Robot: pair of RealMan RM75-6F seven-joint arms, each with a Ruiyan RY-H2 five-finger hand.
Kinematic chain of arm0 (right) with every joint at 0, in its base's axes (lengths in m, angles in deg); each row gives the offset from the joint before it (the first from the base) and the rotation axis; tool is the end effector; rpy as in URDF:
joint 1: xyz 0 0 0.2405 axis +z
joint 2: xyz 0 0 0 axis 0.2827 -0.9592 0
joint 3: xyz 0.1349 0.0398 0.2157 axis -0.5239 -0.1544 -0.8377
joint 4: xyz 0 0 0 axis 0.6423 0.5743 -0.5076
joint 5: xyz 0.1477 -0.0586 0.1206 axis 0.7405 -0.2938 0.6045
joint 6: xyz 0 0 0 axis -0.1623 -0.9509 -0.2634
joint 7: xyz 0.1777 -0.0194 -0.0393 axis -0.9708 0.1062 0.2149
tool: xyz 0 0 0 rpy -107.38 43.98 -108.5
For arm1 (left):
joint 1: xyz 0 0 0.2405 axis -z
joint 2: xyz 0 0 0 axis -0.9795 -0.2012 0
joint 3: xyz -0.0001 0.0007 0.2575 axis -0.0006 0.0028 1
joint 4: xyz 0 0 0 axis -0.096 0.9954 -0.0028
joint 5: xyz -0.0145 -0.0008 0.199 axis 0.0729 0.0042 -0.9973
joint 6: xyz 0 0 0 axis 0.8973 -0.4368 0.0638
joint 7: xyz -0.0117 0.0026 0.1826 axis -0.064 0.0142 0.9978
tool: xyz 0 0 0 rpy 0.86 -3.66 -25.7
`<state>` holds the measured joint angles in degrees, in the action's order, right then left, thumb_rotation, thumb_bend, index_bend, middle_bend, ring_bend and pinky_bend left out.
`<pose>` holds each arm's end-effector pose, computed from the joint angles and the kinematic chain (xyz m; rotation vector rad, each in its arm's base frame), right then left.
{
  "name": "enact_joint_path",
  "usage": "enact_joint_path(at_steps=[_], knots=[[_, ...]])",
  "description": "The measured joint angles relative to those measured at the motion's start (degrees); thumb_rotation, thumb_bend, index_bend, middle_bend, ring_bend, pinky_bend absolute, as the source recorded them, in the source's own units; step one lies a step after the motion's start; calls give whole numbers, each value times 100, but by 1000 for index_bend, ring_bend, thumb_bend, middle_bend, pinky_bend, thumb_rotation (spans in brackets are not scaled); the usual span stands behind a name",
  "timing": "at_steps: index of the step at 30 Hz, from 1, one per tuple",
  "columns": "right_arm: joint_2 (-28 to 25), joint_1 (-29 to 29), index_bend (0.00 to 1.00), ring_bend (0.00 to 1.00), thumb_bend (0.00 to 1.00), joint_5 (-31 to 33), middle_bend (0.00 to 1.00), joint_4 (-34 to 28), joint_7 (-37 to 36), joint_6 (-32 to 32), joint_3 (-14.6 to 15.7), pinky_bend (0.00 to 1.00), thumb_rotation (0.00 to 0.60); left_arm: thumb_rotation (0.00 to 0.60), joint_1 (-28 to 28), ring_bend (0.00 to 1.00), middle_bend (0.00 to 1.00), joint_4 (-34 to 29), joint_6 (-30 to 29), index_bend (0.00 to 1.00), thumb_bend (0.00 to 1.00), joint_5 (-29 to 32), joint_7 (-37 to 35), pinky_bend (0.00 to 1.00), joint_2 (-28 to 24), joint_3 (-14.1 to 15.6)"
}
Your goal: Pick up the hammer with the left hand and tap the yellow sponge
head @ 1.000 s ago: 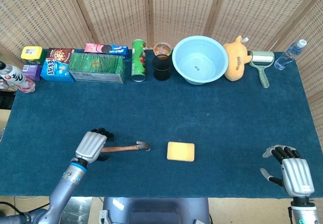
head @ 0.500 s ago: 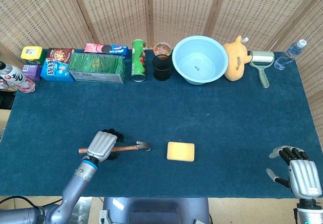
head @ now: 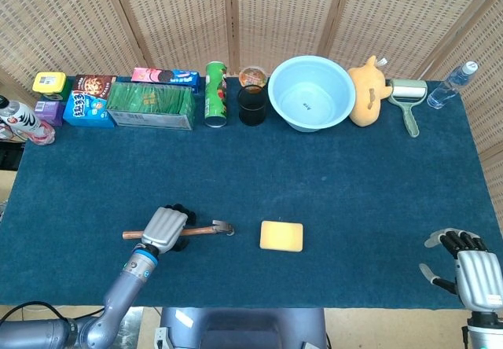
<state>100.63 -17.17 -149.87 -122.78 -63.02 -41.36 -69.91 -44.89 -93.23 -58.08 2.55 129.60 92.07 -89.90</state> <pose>-0.3054 -0.1839 0.1660 1.3094 -0.9023 1.0116 -0.1574 0.2977 -0.0579 -1.9253 -1.0406 -0.7170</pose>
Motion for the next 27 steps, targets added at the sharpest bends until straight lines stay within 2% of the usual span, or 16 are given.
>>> enact_joint_path(at_steps=[5, 9, 16, 20, 27], knots=[[-8, -2, 457, 327, 218, 48, 413, 3, -23, 36, -19, 267, 600, 600, 75, 257, 405, -13, 74, 398, 473, 108, -60, 369, -22, 38], [-29, 16, 457, 328, 218, 90, 413, -6, -86, 105, -33, 267, 600, 600, 157, 311, 405, -68, 247, 398, 555, 277, -105, 418, -83, 68], [-51, -16, 457, 327, 219, 164, 413, -18, -143, 129, -38, 269, 600, 600, 283, 500, 470, -211, 389, 398, 743, 366, -313, 575, -216, 82], [-57, -65, 457, 328, 218, 170, 413, -36, -162, 82, -30, 269, 600, 600, 268, 544, 507, -314, 383, 397, 781, 187, -734, 607, -262, 27], [-65, -113, 457, 327, 218, 163, 413, -60, -176, 23, -29, 270, 600, 600, 177, 565, 529, -385, 284, 398, 784, -305, -1459, 661, -287, -7]])
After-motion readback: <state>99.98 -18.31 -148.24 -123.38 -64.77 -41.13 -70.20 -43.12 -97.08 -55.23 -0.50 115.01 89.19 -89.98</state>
